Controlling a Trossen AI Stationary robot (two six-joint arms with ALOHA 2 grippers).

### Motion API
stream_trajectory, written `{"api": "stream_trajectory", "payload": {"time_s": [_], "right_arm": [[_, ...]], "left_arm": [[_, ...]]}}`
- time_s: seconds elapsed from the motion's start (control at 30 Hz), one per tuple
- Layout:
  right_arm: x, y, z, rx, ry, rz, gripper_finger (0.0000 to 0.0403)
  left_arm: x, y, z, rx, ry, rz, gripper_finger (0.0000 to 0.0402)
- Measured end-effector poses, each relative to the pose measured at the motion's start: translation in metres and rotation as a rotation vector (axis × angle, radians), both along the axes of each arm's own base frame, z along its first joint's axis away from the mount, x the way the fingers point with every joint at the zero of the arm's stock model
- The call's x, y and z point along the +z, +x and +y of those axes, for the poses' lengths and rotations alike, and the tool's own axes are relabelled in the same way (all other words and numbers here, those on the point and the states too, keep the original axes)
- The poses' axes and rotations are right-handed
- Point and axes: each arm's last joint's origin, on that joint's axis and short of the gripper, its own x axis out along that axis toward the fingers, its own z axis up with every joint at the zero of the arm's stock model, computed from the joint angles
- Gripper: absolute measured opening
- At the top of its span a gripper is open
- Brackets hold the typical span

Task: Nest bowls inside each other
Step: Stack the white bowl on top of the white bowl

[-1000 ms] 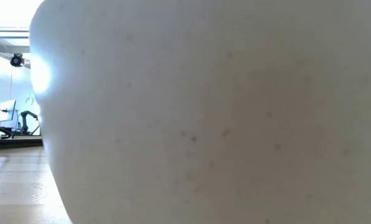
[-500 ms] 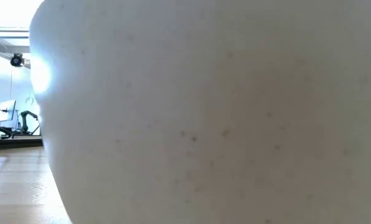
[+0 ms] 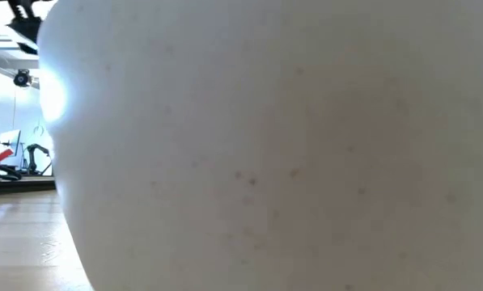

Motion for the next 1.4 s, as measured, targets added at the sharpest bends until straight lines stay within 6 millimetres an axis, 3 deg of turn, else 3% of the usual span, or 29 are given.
{"api": "stream_trajectory", "payload": {"time_s": [0.43, 0.73, 1.23, 1.4], "right_arm": [[-0.025, -0.025, 0.001, -0.055, 0.046, -0.107, 0.0031], [-0.037, -0.034, 0.001, -0.036, 0.034, -0.078, 0.0031], [-0.058, -0.058, -0.001, -0.031, 0.029, -0.032, 0.0031], [-0.060, -0.068, -0.003, -0.035, 0.033, -0.045, 0.0031]], "left_arm": [[-0.055, 0.020, -0.049, -0.206, 0.119, 0.246, 0.0306], [-0.082, 0.050, -0.080, -0.265, 0.106, 0.251, 0.0306], [-0.119, 0.063, -0.089, -0.217, 0.153, 0.415, 0.0306], [-0.131, 0.065, -0.090, -0.200, 0.182, 0.490, 0.0284]]}}
